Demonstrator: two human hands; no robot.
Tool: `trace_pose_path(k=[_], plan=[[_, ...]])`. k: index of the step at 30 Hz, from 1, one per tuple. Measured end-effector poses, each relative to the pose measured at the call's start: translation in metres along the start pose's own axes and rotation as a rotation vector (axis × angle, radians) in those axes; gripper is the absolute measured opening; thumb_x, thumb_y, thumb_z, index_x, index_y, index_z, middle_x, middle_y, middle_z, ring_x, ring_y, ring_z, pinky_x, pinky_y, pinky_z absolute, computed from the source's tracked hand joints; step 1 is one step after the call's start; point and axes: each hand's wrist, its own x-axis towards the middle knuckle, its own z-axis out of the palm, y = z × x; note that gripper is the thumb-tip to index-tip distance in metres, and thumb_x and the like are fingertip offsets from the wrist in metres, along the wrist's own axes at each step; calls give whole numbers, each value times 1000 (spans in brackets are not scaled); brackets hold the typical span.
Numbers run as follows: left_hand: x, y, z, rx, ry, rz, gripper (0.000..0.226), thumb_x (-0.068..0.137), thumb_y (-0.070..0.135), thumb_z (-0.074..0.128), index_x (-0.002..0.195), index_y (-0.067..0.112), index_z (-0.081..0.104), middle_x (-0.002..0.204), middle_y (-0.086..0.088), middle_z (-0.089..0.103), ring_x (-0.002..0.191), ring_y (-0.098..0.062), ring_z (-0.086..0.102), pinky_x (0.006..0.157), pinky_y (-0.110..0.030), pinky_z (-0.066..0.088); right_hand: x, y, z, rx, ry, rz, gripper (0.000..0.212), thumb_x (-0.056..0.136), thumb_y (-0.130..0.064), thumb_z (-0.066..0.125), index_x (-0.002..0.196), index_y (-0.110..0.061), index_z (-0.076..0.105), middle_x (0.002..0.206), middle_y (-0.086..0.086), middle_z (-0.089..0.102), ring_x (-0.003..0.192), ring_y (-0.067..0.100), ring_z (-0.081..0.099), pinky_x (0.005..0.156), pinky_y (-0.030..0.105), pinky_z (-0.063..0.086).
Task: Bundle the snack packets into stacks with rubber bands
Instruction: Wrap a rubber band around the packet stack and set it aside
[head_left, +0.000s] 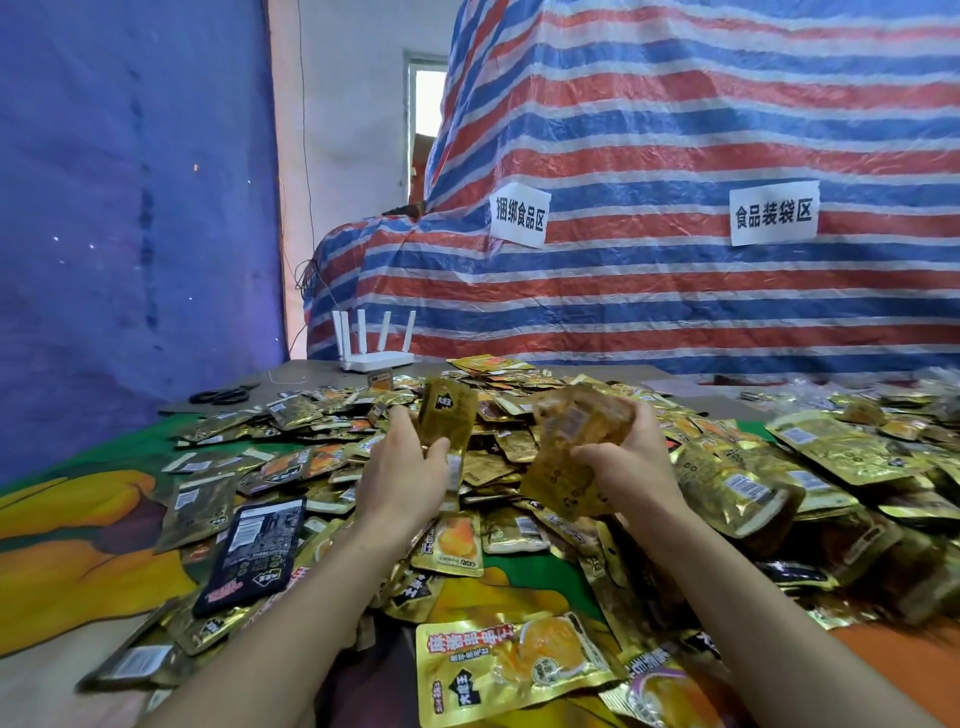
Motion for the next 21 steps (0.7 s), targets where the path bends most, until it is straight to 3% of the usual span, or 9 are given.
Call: trace_pose_path(k=[3,7,9,11,12,14,17,18,21], plan=[[-1,2,2,-249,27,-25,16,97,29,61,103,20,49,95,2,62,79,-13,57,61,-31,43,4,-1,-3,104,82,71,61,81,8,67,132,-14,42,116,11,61,100,25,65,65,38,57],[-5,10,4,-564,-41,-185,7,94,23,62,92,20,55,87,-7,63,77,-25,60,67,-36,48,3,-6,4,359,-30,171,67,81,16,60,138,-12,39,118,19,63,107,33,65,89,61,54],[-10,19,4,-726,-124,-265,25,87,24,61,105,8,60,99,-9,71,91,-34,68,80,-47,57,0,-8,8,462,-152,203,71,79,24,53,139,-11,39,121,24,63,109,37,66,88,59,55],[-15,25,6,-764,-174,-329,49,74,33,60,116,8,56,114,-12,67,109,-36,61,99,-60,46,-5,-8,14,505,-298,228,73,77,29,45,140,-9,41,124,30,61,109,42,67,88,58,55],[-17,26,8,-752,-194,-328,48,75,34,59,116,10,55,115,-11,62,111,-32,57,103,-62,41,-8,-8,17,484,-360,238,70,78,29,43,138,-7,43,124,31,61,111,44,66,92,60,54],[-17,22,17,-747,-219,-296,27,90,27,53,111,10,52,99,-7,60,98,-23,61,96,-60,49,-16,-7,24,346,-442,224,57,82,25,44,129,-5,51,116,27,66,111,42,65,96,57,53],[-22,22,23,-770,-262,-240,32,100,33,49,121,9,52,82,-4,67,65,-3,69,55,-30,59,-23,-3,34,229,-460,191,40,85,19,48,109,-10,62,89,9,73,93,26,70,85,44,58],[-25,22,24,-771,-297,-233,38,99,45,52,123,15,54,86,0,71,70,-2,70,55,-28,59,-25,-2,37,230,-439,189,38,85,18,48,106,-11,63,86,7,73,88,23,70,80,40,59],[-31,21,28,-766,-429,-229,74,76,74,63,130,22,58,117,-8,71,104,-23,70,84,-41,60,-26,-1,44,227,-355,204,35,86,11,48,113,-8,59,96,13,67,93,28,64,83,44,53]])
